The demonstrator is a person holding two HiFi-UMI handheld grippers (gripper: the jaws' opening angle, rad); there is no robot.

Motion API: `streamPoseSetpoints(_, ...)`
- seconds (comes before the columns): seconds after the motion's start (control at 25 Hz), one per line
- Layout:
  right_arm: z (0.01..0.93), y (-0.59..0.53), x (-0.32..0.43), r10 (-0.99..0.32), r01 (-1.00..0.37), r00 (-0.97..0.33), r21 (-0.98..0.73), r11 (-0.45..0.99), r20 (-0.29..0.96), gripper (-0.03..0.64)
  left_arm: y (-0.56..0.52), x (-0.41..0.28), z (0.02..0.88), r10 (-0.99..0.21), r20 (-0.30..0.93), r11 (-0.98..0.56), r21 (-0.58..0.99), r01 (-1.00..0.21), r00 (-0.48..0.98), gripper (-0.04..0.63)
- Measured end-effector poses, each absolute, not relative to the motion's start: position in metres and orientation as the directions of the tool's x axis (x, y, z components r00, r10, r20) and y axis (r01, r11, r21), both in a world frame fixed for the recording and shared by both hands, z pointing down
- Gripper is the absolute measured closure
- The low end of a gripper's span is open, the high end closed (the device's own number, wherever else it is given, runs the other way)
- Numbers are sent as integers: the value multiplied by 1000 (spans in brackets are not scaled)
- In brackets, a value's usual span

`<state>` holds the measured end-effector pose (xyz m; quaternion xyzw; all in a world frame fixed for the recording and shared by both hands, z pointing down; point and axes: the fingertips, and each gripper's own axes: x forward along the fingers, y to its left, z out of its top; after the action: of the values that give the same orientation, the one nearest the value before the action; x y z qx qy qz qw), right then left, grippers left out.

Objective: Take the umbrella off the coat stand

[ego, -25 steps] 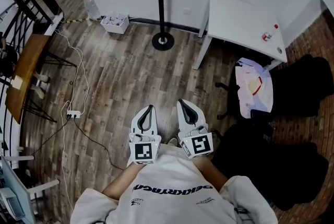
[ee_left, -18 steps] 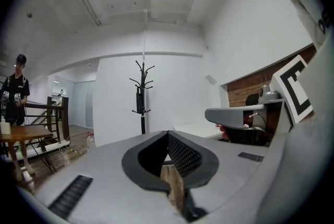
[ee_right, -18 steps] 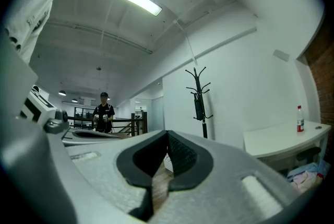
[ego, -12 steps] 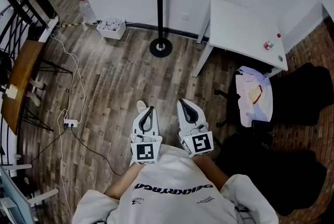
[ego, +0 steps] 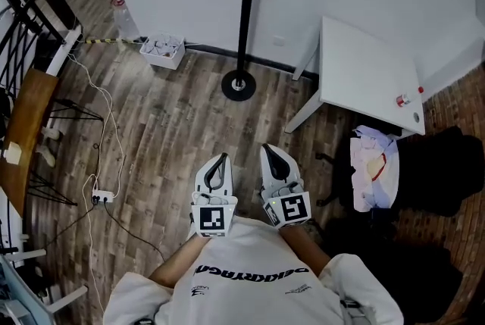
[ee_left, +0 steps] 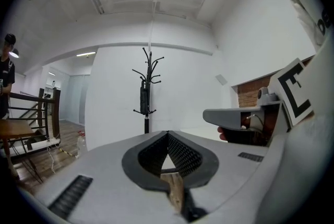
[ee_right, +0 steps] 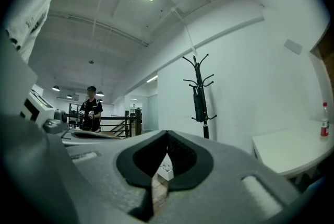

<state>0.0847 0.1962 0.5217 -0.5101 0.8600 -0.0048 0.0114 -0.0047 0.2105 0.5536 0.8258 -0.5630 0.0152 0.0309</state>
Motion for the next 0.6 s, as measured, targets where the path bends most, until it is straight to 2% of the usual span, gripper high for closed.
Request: streamPoseSetpoints(0.6,480,-21,-10,-914,-913,-404,-48,405,-29,620,-11,-86,513,-856,48,-514,27,-857,515,598)
